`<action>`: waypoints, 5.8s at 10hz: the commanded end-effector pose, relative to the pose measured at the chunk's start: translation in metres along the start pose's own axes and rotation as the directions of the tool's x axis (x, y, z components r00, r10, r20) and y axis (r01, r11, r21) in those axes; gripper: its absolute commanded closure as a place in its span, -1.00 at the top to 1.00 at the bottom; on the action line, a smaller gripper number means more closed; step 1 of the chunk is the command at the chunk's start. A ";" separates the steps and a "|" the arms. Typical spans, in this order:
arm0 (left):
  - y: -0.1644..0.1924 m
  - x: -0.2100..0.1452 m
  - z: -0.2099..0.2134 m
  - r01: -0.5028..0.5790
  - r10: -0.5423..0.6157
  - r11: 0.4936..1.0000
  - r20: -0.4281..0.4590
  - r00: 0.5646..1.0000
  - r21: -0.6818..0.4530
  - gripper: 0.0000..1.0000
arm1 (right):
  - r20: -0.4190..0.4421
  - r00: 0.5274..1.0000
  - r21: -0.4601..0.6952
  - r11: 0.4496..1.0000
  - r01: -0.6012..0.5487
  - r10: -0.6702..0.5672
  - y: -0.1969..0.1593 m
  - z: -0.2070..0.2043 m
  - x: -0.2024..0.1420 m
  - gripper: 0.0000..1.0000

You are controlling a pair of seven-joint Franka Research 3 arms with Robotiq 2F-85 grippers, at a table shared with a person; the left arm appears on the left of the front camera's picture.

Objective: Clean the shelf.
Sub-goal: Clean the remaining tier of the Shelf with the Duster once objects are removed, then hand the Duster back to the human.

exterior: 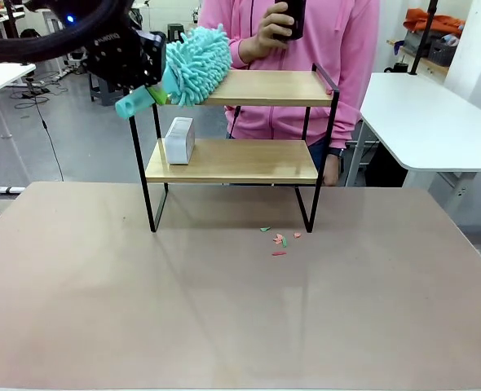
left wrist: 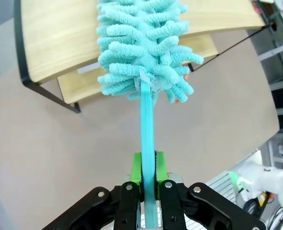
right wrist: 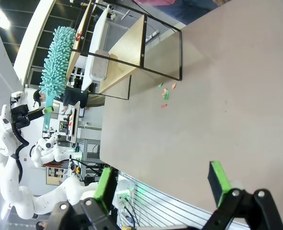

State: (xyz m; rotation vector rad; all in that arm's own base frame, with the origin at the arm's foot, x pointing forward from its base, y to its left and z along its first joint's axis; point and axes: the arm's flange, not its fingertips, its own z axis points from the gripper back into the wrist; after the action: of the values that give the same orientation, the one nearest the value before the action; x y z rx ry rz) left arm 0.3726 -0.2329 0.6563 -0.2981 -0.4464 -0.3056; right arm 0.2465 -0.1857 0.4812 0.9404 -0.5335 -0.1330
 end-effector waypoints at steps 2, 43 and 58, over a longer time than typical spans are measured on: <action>-0.026 0.014 -0.012 0.050 -0.049 0.998 -0.045 0.998 0.026 -0.75 | 0.018 1.000 0.025 0.999 -0.022 0.021 0.001 -0.003 0.002 1.00; 0.352 -0.207 0.098 -0.652 0.678 0.660 -0.077 0.731 -0.372 -0.75 | 0.018 1.000 0.025 0.999 -0.022 0.021 0.001 -0.003 0.002 1.00; 0.259 -0.224 0.198 0.074 0.244 0.535 0.238 0.940 -0.842 -0.75 | 0.117 0.913 0.437 0.805 -0.401 0.391 0.157 0.046 -0.004 1.00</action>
State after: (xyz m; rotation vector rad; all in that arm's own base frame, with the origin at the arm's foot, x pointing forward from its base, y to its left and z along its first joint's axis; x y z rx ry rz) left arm 0.2038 0.1268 0.6815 -1.2175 -0.6507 -0.1228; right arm 0.1943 -0.1474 0.6356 1.1649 -0.8682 0.2167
